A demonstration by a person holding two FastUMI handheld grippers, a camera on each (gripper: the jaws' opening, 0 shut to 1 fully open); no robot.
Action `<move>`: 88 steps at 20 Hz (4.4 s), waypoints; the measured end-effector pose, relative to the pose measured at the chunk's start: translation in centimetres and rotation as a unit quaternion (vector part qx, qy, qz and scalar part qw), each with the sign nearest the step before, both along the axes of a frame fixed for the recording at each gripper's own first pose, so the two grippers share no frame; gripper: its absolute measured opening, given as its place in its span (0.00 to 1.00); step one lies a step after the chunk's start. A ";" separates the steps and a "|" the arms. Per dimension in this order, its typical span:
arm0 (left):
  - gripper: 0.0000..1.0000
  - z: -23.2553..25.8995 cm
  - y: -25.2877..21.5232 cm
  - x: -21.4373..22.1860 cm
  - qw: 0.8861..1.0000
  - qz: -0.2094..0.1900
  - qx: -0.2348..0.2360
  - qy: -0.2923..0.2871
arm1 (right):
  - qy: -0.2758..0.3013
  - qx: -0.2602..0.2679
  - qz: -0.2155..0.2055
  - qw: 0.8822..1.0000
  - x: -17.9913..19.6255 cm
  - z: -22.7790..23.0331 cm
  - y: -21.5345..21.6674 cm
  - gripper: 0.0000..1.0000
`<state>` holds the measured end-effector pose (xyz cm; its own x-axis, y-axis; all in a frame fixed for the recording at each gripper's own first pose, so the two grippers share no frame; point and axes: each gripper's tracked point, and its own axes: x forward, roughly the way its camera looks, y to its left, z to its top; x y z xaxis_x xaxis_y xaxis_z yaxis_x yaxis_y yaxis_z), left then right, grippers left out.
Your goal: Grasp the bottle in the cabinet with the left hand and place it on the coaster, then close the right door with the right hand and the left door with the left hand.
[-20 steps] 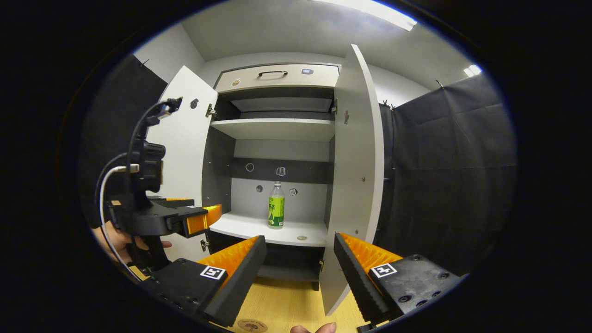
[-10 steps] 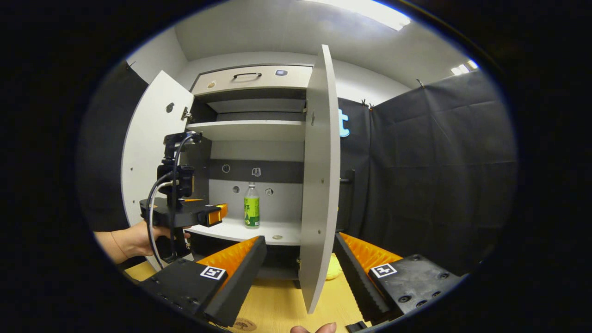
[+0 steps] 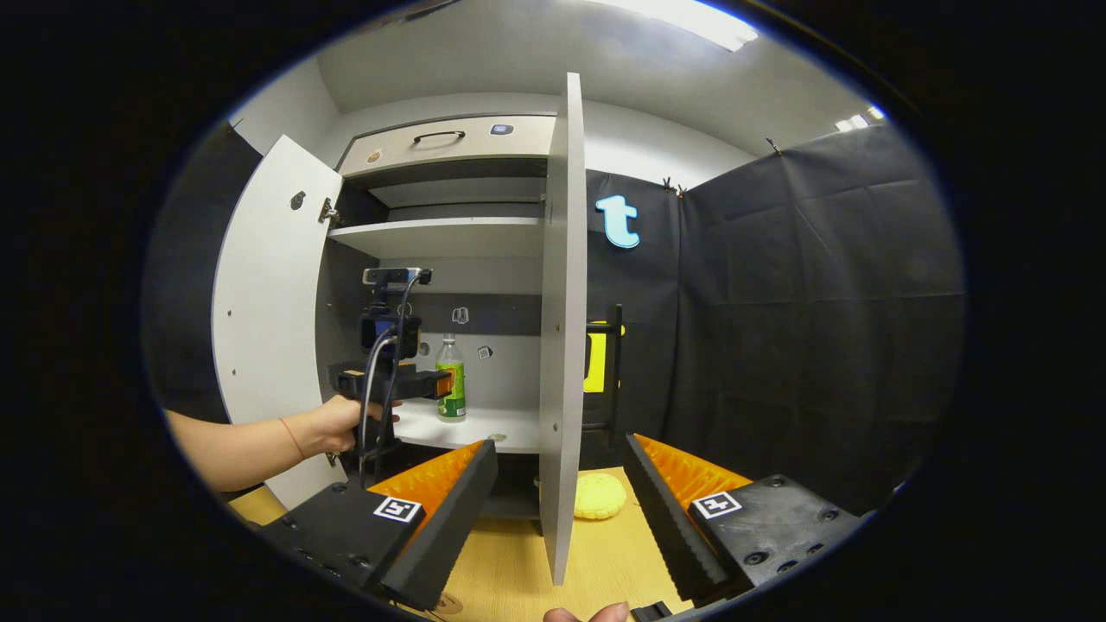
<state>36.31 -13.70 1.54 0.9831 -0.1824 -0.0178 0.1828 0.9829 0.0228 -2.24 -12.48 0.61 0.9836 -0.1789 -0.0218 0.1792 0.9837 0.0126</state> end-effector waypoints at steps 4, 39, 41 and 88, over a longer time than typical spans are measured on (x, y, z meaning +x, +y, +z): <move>0.97 -0.8 -0.7 2.9 1.000 0.005 0.008 0.000 | 0.013 -0.001 -0.009 1.000 0.3 -0.9 -1.2 0.98; 0.78 0.5 3.4 -19.2 0.998 0.000 -0.050 -0.033 | -0.017 -0.010 0.008 1.000 -0.7 1.2 0.7 0.98; 0.78 -1.7 3.9 -21.2 0.998 -0.006 -0.054 -0.030 | -0.017 -0.011 0.009 1.000 -0.7 1.1 1.0 0.98; 0.78 -32.3 -2.9 -36.4 0.997 -0.063 -0.021 0.036 | -0.011 -0.037 -0.017 0.999 -0.1 -0.4 1.3 0.98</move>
